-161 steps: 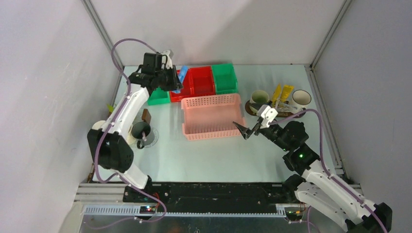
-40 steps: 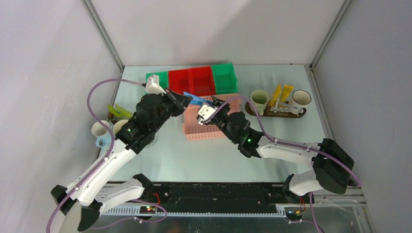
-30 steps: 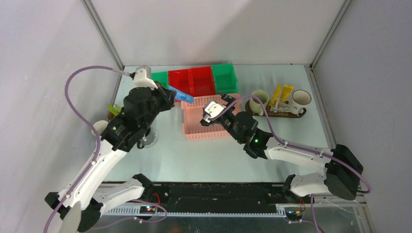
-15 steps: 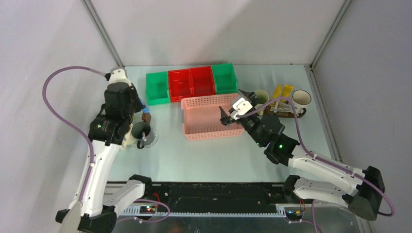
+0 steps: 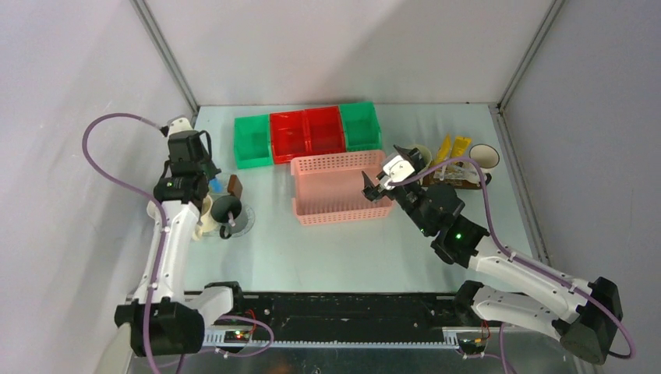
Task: Prepare toiletry sets of a toothbrush and toothpaste on the tray
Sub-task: Place the toothpaste in the toothpaste holder.
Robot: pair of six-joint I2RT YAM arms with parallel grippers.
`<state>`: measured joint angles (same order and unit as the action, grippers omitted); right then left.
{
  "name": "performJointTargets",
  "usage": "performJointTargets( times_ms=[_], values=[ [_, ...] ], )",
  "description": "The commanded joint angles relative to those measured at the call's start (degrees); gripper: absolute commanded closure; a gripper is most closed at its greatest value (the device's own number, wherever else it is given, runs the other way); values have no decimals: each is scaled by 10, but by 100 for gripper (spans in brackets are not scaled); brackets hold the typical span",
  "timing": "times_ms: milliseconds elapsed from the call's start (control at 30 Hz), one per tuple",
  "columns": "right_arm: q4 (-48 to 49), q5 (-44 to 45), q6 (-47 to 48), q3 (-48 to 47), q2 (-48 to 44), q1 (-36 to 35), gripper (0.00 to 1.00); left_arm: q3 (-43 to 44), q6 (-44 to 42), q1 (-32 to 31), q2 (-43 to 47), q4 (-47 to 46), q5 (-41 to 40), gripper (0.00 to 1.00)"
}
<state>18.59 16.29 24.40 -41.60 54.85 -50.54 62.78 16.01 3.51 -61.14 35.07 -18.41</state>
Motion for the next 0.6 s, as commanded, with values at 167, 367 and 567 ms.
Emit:
performJointTargets(
  times_ms=[167, 367, 567],
  values=[
    [10, -34, -3, 16, -23, 33, 1, -14, -8, 40, -43, -134, 22, 100],
    [10, -48, -8, 20, -23, 57, 1, -18, -9, 50, -79, -157, 33, 100],
    [11, -61, -10, 21, -19, 75, 1, -24, 2, 50, -107, -169, 44, 100]
  ],
)
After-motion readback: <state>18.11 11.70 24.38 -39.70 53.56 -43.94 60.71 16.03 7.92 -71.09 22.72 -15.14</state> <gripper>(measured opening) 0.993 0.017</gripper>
